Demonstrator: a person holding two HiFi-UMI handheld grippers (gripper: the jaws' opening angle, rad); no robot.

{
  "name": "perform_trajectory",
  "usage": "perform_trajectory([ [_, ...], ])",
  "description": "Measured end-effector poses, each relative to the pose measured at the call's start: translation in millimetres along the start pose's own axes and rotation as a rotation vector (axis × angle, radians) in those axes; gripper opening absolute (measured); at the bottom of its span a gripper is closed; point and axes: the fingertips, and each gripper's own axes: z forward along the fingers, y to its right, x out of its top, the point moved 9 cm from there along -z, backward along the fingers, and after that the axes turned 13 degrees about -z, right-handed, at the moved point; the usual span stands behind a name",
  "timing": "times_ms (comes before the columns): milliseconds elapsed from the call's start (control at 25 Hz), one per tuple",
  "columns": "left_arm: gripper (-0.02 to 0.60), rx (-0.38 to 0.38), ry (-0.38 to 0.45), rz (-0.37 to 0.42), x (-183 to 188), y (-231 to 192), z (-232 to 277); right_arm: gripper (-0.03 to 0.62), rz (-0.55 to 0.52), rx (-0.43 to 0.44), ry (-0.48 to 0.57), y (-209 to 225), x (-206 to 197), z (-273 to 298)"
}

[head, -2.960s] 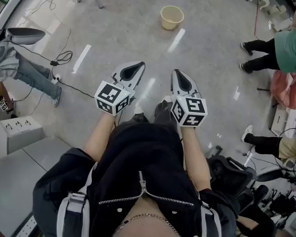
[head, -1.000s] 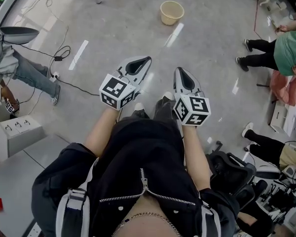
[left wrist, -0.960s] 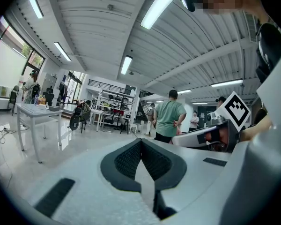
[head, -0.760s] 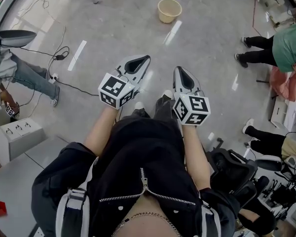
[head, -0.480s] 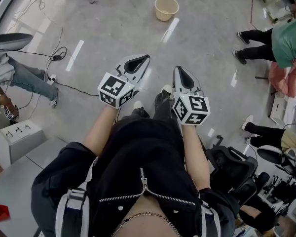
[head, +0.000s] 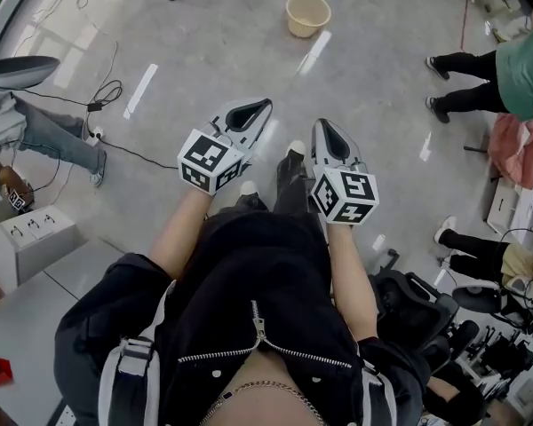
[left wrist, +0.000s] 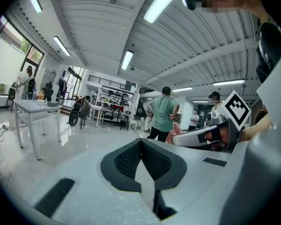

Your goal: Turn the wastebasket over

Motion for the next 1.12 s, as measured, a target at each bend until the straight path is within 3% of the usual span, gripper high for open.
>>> perform_trajectory([
  [600,0.003,0.048,-0.049,-0.001,27.4,-32.0,110.4,0.011,0.034,0.063,-0.041,98.6,21.8,78.0],
  [1120,0.003,0.11,-0.02,0.014,63.9,-30.1,214.5,0.011,0.005,0.141,-0.007,200.2,58.9,127.1],
])
